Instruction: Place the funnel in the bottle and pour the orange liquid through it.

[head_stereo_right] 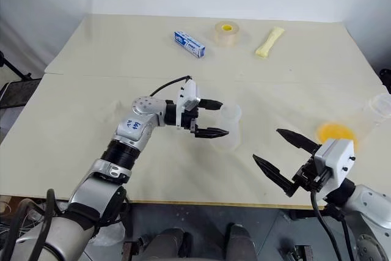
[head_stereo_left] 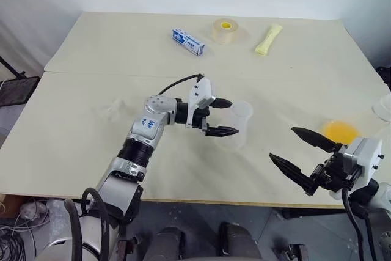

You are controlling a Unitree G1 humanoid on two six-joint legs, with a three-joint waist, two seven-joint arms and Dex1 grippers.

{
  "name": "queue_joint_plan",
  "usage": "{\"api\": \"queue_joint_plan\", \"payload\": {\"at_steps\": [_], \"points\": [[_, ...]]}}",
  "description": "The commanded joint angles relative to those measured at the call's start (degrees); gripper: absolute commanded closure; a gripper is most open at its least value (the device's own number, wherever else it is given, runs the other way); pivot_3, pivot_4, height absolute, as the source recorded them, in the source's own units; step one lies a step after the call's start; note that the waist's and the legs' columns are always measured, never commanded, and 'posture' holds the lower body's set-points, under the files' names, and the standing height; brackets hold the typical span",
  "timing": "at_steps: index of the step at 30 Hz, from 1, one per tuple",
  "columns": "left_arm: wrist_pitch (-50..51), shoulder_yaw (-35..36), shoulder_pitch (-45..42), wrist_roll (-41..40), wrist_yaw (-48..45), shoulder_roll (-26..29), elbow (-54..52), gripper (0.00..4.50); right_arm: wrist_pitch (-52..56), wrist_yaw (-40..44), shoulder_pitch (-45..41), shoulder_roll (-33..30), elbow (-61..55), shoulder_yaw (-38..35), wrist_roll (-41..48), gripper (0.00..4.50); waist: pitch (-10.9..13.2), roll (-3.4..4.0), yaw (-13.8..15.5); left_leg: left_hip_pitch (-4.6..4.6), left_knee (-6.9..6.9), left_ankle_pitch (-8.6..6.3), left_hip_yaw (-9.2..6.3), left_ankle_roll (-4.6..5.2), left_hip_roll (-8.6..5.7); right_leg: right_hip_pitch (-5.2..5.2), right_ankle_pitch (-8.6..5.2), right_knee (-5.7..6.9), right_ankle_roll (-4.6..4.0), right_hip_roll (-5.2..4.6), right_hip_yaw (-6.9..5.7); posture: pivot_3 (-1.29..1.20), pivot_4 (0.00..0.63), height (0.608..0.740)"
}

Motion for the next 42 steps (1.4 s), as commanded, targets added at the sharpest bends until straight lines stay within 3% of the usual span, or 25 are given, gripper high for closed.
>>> {"api": "queue_joint_plan", "payload": {"at_steps": [1,8,14,18,23,32,37,42], "points": [[3.7,2.1,0.7,-2.6,0.3,2.0,-5.4,0.02,0.1,1.6,-0.9,-1.9,0.6,-1.3,1.4,0.00,0.0,0.00,-0.1,0.01,0.00,0.00,0.00,0.00,0.01,0.00,0.00,0.00,0.00,0.00,0.01,0.00,0.150,0.740],[13.8,9.8,1.0,-8.6,6.6,5.3,-11.8,0.02,0.0,5.8,-3.2,-4.6,5.7,-0.9,1.4,0.00,0.0,0.00,0.0,0.00,0.01,0.00,-0.04,0.00,0.02,0.01,0.00,0.01,0.00,0.00,0.00,0.00,0.150,0.740],[24.2,17.4,6.8,-15.1,12.5,9.9,-24.7,0.02,0.9,7.0,-7.4,-4.9,8.3,0.8,1.3,0.00,0.0,0.04,-0.4,0.06,-0.02,-0.01,-0.06,-0.02,0.06,-0.01,0.00,0.05,0.00,0.00,0.03,0.00,0.150,0.740],[23.0,20.4,14.4,-16.0,13.7,14.2,-31.5,0.02,1.2,7.7,-8.9,-4.9,9.5,1.8,1.0,0.00,0.0,0.08,-0.3,0.08,-0.01,-0.01,-0.08,-0.04,0.09,0.00,-0.01,0.04,-0.01,0.01,0.04,0.00,0.150,0.740],[12.8,31.9,31.3,-14.0,17.4,19.4,-33.5,0.02,1.3,8.7,-9.8,-5.3,11.7,2.3,0.7,0.00,-0.1,0.14,-0.4,0.13,-0.07,-0.04,-0.07,-0.09,0.13,-0.01,-0.02,0.01,-0.05,0.03,0.09,0.00,0.150,0.740],[8.1,42.6,50.8,-15.2,26.3,18.0,-41.6,0.02,1.5,8.2,-6.9,-4.2,10.7,1.6,1.1,0.00,-0.1,0.14,0.3,0.12,-0.04,-0.07,-0.19,-0.07,0.06,0.11,-0.02,-0.08,-0.07,-0.07,0.53,0.00,0.150,0.740],[7.2,44.5,53.1,-13.8,30.4,19.1,-40.5,0.02,1.5,7.8,-6.8,-4.1,10.6,2.0,1.3,0.00,-0.1,0.15,0.1,0.14,-0.02,-0.06,-0.17,-0.07,0.11,0.10,-0.03,-0.06,-0.09,-0.01,0.58,0.00,0.150,0.740],[7.7,42.2,46.6,-8.6,36.4,22.9,-31.8,0.02,1.1,7.5,-7.8,-3.9,11.1,2.6,0.9,0.00,-0.1,0.15,0.0,0.15,-0.03,-0.06,-0.15,-0.07,0.10,0.07,-0.03,0.00,-0.09,0.01,0.59,0.00,0.150,0.740]]}}
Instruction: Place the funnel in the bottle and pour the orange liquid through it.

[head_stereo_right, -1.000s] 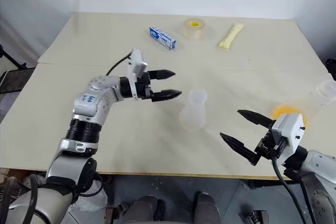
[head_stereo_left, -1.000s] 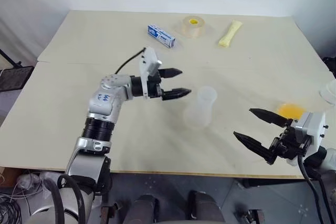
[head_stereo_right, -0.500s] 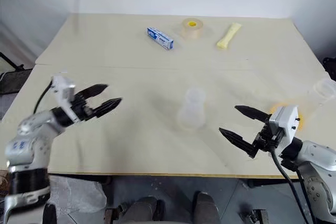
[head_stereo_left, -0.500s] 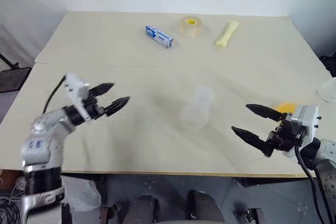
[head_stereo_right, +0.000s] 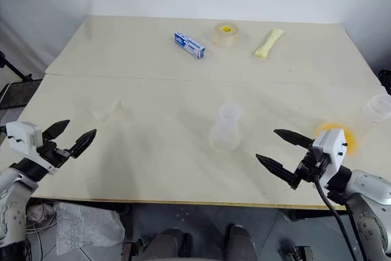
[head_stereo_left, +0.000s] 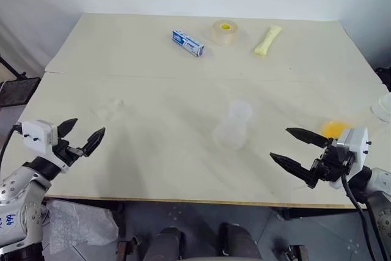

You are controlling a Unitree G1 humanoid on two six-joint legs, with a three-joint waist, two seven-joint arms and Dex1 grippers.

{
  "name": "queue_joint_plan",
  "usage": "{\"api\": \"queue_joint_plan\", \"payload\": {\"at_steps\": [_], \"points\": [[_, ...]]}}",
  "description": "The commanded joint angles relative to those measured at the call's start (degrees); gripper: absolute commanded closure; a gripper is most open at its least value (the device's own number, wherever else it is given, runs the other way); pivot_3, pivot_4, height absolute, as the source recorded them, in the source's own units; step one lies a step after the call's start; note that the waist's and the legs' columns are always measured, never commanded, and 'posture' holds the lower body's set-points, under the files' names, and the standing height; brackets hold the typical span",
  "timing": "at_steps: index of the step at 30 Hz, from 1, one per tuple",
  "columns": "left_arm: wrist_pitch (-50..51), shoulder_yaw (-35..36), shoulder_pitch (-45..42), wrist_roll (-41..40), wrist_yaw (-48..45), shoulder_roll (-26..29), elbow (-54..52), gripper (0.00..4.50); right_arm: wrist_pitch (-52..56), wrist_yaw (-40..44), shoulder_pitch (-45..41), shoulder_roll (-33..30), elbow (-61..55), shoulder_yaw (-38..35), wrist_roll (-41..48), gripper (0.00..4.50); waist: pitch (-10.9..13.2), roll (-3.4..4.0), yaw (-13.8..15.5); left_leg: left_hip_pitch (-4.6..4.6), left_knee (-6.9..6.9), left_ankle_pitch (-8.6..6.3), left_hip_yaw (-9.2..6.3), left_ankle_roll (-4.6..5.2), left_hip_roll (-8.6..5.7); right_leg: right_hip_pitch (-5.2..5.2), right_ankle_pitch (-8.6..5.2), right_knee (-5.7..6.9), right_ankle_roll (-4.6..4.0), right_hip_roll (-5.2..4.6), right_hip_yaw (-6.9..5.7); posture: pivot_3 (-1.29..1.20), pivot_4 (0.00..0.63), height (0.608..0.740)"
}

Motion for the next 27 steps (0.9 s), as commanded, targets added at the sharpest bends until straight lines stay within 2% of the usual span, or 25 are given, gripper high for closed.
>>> {"api": "queue_joint_plan", "payload": {"at_steps": [1,7,15,20,27], "points": [[-0.9,-1.1,-3.2,2.5,2.3,2.9,3.8,0.02,-0.5,-0.3,-0.3,0.4,-1.6,-0.5,0.7,0.00,0.0,0.00,-0.2,0.00,0.00,0.00,0.01,0.00,0.00,-0.02,0.00,0.03,0.00,0.01,-0.02,0.00,0.150,0.740],[-8.1,-6.3,-11.4,6.7,-0.6,7.2,17.3,0.02,-1.0,-1.0,0.5,1.0,-2.3,-0.9,0.3,0.00,0.0,0.00,-0.2,-0.01,-0.06,-0.01,0.08,0.02,-0.04,-0.09,0.00,0.04,0.00,0.00,-0.25,0.00,0.150,0.740],[-16.6,-14.7,-24.0,10.8,-6.0,9.1,35.1,0.02,-1.9,-2.1,2.5,1.6,-3.9,-1.5,-0.2,0.00,0.0,0.00,-0.2,-0.01,-0.03,-0.01,0.13,0.02,-0.06,-0.10,0.01,0.11,0.01,-0.01,-0.46,0.00,0.150,0.740],[-20.7,-17.6,-29.4,12.6,-8.3,10.0,42.5,0.02,-2.4,-2.6,4.1,2.1,-4.9,-1.9,-0.3,0.00,0.0,0.00,-0.3,-0.01,-0.03,-0.01,0.14,0.02,-0.08,-0.15,0.01,0.21,0.02,0.00,-0.46,0.00,0.150,0.740],[-25.5,-22.3,-34.9,16.5,-14.0,14.1,50.6,0.02,-3.1,-3.2,4.9,2.6,-5.3,-1.8,-0.6,0.00,0.0,0.00,-0.4,0.00,-0.02,-0.01,0.18,0.03,-0.08,-0.20,0.01,0.31,0.02,0.00,-0.46,0.00,0.150,0.740]]}}
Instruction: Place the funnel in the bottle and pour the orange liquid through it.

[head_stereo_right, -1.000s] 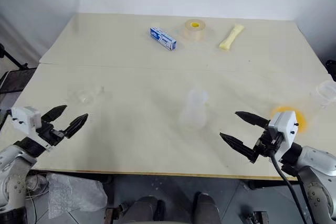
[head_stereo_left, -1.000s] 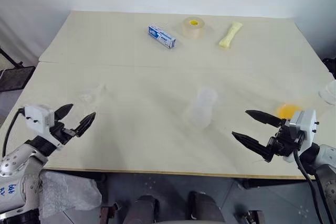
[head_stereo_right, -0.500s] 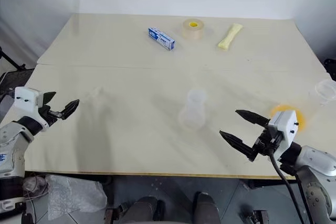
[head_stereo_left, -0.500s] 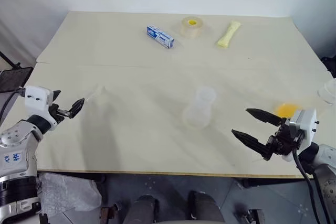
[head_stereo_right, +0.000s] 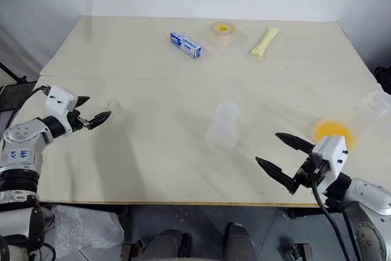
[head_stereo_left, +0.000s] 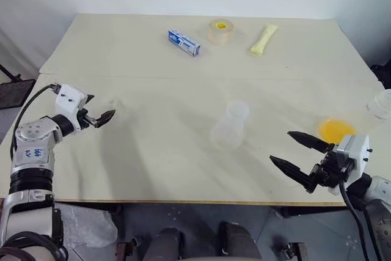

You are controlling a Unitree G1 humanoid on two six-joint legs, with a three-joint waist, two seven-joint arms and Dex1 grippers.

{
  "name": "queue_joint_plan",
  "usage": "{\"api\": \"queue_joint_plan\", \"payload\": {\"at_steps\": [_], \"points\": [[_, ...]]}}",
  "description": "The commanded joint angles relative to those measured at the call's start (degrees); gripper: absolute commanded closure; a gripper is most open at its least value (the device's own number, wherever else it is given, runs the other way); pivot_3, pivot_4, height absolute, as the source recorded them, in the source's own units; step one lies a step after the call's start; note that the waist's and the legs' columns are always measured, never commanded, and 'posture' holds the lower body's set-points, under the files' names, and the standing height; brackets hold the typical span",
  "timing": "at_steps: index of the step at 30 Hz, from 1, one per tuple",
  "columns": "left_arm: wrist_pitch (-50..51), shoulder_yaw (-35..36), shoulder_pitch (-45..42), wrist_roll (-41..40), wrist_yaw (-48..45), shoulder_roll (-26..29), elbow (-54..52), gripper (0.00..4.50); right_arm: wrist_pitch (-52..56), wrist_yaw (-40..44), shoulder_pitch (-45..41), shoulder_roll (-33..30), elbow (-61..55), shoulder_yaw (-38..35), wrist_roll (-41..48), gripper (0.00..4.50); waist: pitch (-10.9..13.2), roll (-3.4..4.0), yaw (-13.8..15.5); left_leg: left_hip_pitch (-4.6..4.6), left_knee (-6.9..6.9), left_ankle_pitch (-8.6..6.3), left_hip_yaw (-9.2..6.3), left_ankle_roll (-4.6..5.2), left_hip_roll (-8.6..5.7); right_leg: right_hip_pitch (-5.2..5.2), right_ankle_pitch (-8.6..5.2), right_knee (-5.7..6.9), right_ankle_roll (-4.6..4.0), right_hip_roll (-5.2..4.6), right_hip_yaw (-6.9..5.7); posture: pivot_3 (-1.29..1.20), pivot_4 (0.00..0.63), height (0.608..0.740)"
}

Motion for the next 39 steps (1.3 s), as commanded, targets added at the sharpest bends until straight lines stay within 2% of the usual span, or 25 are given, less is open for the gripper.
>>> {"api": "queue_joint_plan", "payload": {"at_steps": [1,9,23,32,39], "points": [[-3.5,-0.7,-2.9,1.3,-1.9,2.5,3.0,0.02,-1.4,-0.4,0.1,0.4,-2.1,-1.2,0.1,0.00,0.0,0.00,0.0,0.00,0.01,0.00,0.01,0.00,-0.01,0.00,0.00,0.00,0.00,-0.01,0.00,0.00,0.150,0.740],[-6.8,-2.4,-7.6,2.3,-4.4,2.0,8.5,0.02,-1.9,-0.2,-0.2,0.6,-1.4,-0.6,-0.6,0.00,0.0,-0.01,0.1,-0.01,0.03,0.01,-0.01,0.03,-0.08,-0.01,0.00,0.08,0.01,-0.05,0.00,0.00,0.150,0.740],[-1.7,-3.1,-10.3,2.1,-8.3,2.7,9.0,4.42,-1.9,-0.8,-1.8,1.0,-0.7,0.4,-1.4,0.00,0.0,-0.01,0.0,-0.01,0.04,0.02,0.00,0.04,-0.07,-0.02,0.00,0.13,0.01,-0.04,0.00,0.00,0.150,0.740],[6.1,-1.0,-10.2,-2.5,-13.3,2.1,1.8,4.47,-2.2,-1.3,-2.3,1.5,-0.7,1.0,-2.0,0.00,0.0,-0.01,0.0,-0.03,0.07,0.02,-0.03,0.04,-0.07,-0.02,0.00,0.14,0.00,-0.05,0.01,0.00,0.150,0.740],[22.5,2.4,-14.3,-12.1,-13.6,-0.3,-9.2,4.47,-2.4,-1.5,-2.7,1.4,-0.3,0.7,-2.3,0.00,0.0,-0.04,0.2,-0.08,0.14,0.02,-0.11,0.04,-0.07,-0.03,0.00,0.17,0.00,-0.06,0.01,0.00,0.150,0.740]]}}
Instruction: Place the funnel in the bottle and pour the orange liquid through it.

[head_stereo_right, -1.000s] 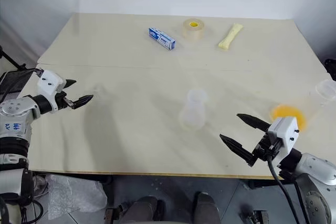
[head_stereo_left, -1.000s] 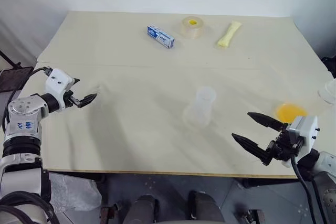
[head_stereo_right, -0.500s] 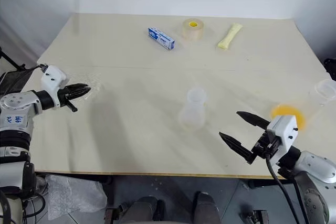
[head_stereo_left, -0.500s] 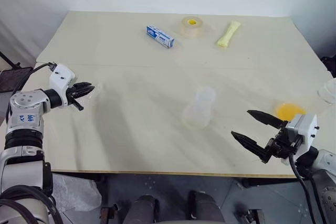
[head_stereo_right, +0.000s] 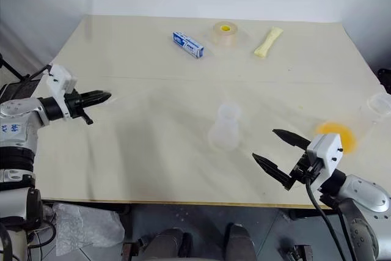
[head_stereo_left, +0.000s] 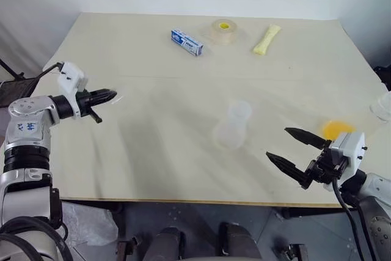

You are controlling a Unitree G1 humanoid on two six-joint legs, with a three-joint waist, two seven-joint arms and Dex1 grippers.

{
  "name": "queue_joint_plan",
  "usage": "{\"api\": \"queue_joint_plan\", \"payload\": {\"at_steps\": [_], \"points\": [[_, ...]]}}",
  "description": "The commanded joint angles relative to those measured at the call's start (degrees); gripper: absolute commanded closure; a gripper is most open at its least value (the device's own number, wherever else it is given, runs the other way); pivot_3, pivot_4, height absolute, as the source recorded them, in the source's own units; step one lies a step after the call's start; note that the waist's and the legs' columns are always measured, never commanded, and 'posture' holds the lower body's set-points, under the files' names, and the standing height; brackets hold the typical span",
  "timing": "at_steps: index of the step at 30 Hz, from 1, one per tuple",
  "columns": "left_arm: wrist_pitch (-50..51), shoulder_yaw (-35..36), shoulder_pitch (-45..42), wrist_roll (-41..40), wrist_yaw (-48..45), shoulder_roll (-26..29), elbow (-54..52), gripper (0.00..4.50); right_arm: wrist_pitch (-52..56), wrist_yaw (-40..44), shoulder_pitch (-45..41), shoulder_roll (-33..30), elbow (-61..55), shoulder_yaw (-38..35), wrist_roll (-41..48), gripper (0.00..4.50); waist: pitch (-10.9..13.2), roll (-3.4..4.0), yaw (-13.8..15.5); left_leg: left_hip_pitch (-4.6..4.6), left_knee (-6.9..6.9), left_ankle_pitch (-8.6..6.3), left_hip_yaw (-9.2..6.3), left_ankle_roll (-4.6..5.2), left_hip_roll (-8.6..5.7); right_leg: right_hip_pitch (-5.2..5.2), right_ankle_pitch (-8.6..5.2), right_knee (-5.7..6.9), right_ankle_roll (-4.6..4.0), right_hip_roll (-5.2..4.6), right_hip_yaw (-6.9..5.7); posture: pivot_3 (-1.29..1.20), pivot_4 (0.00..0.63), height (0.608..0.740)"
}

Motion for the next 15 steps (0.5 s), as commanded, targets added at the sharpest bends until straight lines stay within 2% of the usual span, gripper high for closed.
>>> {"api": "queue_joint_plan", "payload": {"at_steps": [1,5,9,15], "points": [[7.5,2.6,-4.3,-5.3,0.2,-0.1,-6.0,4.47,-1.2,-0.3,-0.5,0.3,-0.5,-1.0,0.2,0.00,0.0,0.00,0.0,-0.01,0.01,0.00,-0.01,0.00,0.00,0.00,0.00,0.00,0.00,0.00,-0.01,0.00,0.150,0.740],[16.0,1.7,-8.5,-8.3,0.8,-1.5,-10.4,4.47,-1.2,-0.4,-1.2,0.0,0.0,-1.1,0.0,0.00,0.0,0.00,-0.2,0.01,-0.01,0.00,0.01,0.00,-0.01,-0.01,0.00,0.01,0.00,0.02,0.01,0.00,0.150,0.740],[31.9,-2.1,-15.4,-14.5,-3.7,-3.7,-14.7,4.47,-1.3,-0.5,-2.3,-0.1,0.6,-1.1,-0.3,0.00,0.0,-0.01,-0.1,0.00,0.01,0.01,0.00,0.01,-0.02,0.00,0.00,0.03,0.00,0.02,0.02,0.00,0.150,0.740],[41.4,-9.2,-22.9,-16.0,-11.2,-4.5,-12.8,4.47,-1.5,0.7,-2.8,-0.7,1.2,-2.6,0.3,0.00,0.0,0.00,-0.2,0.02,-0.02,0.01,0.01,0.01,-0.05,-0.02,0.00,0.03,0.00,0.04,0.06,0.00,0.150,0.740]]}}
